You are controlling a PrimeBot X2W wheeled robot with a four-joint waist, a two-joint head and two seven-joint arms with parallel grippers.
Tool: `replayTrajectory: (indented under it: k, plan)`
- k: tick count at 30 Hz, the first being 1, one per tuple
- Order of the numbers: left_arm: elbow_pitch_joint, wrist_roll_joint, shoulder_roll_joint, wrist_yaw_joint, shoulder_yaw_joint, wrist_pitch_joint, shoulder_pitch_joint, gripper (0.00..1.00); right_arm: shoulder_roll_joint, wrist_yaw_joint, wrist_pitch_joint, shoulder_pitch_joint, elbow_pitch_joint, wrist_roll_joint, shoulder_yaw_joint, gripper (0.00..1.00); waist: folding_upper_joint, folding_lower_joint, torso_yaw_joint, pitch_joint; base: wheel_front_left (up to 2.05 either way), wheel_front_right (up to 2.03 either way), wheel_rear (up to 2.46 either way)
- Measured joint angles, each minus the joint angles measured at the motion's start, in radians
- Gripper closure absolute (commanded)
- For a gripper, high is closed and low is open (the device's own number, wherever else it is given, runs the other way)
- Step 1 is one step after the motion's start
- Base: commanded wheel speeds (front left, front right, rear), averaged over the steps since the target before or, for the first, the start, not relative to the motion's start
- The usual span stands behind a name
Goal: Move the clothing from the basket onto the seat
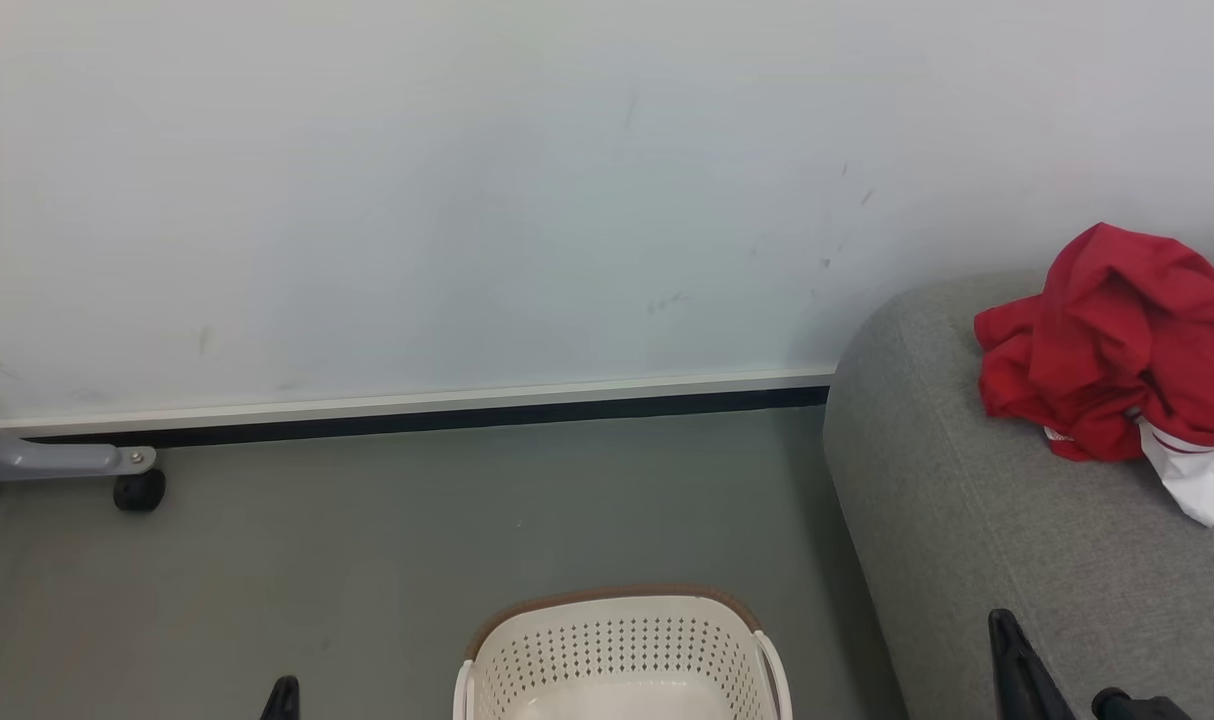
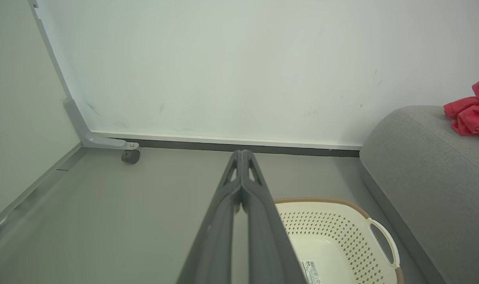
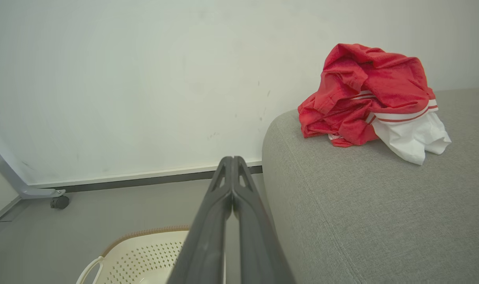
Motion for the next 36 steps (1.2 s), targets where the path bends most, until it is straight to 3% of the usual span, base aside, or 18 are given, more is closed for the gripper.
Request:
replayTrajectory:
  k: [36]
  plan:
    - [0.039, -0.384, -0.055, -0.079, 0.100, 0.122, -0.068, 1.00, 0.044, 0.077, 0.116, -0.057, 0.059, 0.419, -0.123, 1.00, 0.0001, 0.0001, 0.000, 0.029, 0.00, 0.00, 0.00]
